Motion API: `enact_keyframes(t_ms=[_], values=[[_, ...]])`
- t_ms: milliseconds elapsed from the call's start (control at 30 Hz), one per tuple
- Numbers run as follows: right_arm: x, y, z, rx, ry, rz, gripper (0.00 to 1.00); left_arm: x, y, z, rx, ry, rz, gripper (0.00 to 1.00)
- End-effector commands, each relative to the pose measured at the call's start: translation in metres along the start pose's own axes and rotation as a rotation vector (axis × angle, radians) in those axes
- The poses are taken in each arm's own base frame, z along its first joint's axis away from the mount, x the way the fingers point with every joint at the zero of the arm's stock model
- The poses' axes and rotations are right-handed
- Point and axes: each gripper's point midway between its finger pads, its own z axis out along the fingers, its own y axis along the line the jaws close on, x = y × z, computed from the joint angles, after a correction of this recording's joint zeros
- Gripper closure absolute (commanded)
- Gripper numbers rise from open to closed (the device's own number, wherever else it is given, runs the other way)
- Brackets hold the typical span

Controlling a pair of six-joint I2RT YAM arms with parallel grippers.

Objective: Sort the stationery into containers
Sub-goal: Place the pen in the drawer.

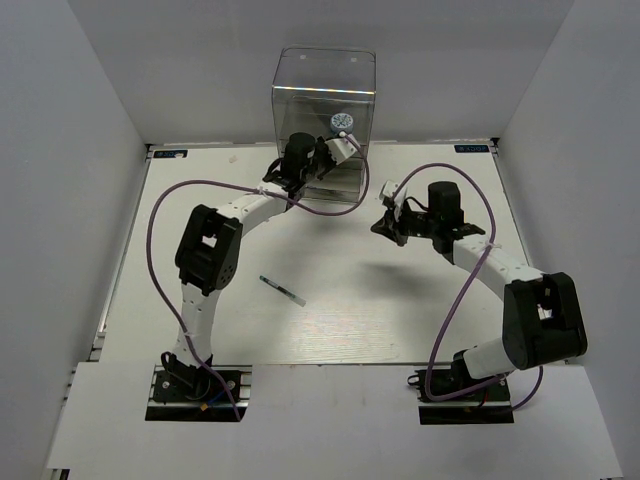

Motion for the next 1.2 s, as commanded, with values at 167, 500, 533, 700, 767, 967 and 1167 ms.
enact_keyframes(t_ms=[167, 500, 533, 700, 767, 967, 1167], values=[[-0.008, -0.004, -0.002, -0.025, -0.031, -0.013, 0.92, -0.01, 0.011, 0.014, -0.022, -0.051, 0.037, 0.82], [-0.009, -0.001, -0.002, -0.042, -0.032, -0.018, 0.84, 0.013, 0.014, 0.017, -0.053, 0.015, -0.001, 0.63], [-0.009, -0.001, -0.003, -0.043, -0.032, -0.016, 0.82, 0.014, 0.014, 0.017, -0.06, 0.02, -0.01, 0.59], [-0.01, 0.004, -0.002, -0.089, -0.025, -0.037, 0.63, 0.003, 0.028, 0.004, -0.12, 0.002, -0.007, 0.43], [-0.008, 0.012, -0.001, -0.149, -0.016, -0.043, 0.56, -0.013, 0.039, -0.009, -0.175, -0.022, -0.003, 0.4], [0.002, 0.039, 0.007, -0.314, 0.025, -0.058, 0.26, -0.063, 0.059, -0.066, -0.28, -0.074, -0.269, 0.22], [0.002, 0.074, 0.034, -0.44, 0.088, -0.07, 0.13, -0.021, 0.061, -0.17, -0.451, 0.171, -0.669, 0.12]])
